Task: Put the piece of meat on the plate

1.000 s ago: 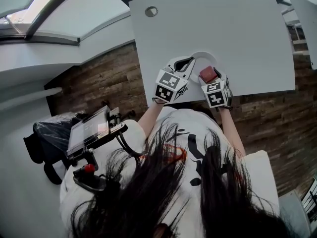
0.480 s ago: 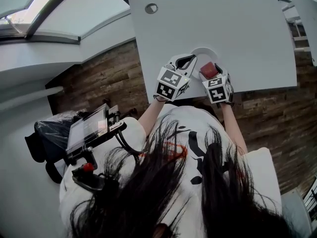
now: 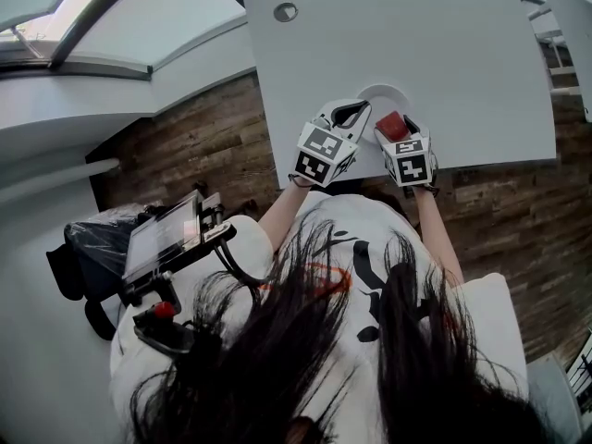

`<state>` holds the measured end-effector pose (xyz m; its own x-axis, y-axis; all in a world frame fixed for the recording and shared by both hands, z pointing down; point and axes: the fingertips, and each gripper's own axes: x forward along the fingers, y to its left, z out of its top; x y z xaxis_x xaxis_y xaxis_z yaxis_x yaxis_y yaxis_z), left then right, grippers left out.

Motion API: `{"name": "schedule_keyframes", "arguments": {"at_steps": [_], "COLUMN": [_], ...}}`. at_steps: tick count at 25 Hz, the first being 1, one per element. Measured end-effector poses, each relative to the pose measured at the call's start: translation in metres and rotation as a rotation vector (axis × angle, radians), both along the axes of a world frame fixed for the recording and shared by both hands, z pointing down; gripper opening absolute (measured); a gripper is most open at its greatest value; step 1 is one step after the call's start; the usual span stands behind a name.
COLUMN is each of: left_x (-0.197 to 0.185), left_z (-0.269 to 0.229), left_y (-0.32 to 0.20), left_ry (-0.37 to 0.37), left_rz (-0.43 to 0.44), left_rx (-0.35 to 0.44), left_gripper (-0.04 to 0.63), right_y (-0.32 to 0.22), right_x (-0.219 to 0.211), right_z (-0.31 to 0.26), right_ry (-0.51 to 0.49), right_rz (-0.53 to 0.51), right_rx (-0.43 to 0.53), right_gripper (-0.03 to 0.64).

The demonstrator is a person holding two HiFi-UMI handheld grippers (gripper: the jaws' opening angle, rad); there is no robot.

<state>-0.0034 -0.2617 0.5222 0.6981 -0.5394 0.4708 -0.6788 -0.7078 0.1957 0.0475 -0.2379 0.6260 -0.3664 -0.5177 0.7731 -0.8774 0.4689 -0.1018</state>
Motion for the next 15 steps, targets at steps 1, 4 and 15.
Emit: {"name": "schedule_keyframes", "arguments": {"at_steps": [1, 4, 15], "left_x": [0.000, -0.001, -0.001], "left_z": [0.000, 0.000, -0.010], "left_y": [0.000, 0.000, -0.001], "left_ry": [-0.002, -0.008, 0.008], "left_rz": [0.001, 0.003, 0.006], "left_rx": [0.000, 0.000, 0.018], "left_gripper": [0.006, 0.006, 0.006], "right_y": [-0.001, -0.004, -0.026], "right_x": [0.000, 0.002, 0.009], "right_z": [-0.002, -0.009, -0.071], "right_ry": [-0.012, -0.049, -0.284], "right_rz": [0.010, 0.041, 0.231], "right_rx": [0.001, 0.004, 0.073], "right_gripper": [0.319, 0.318, 0.243]}}
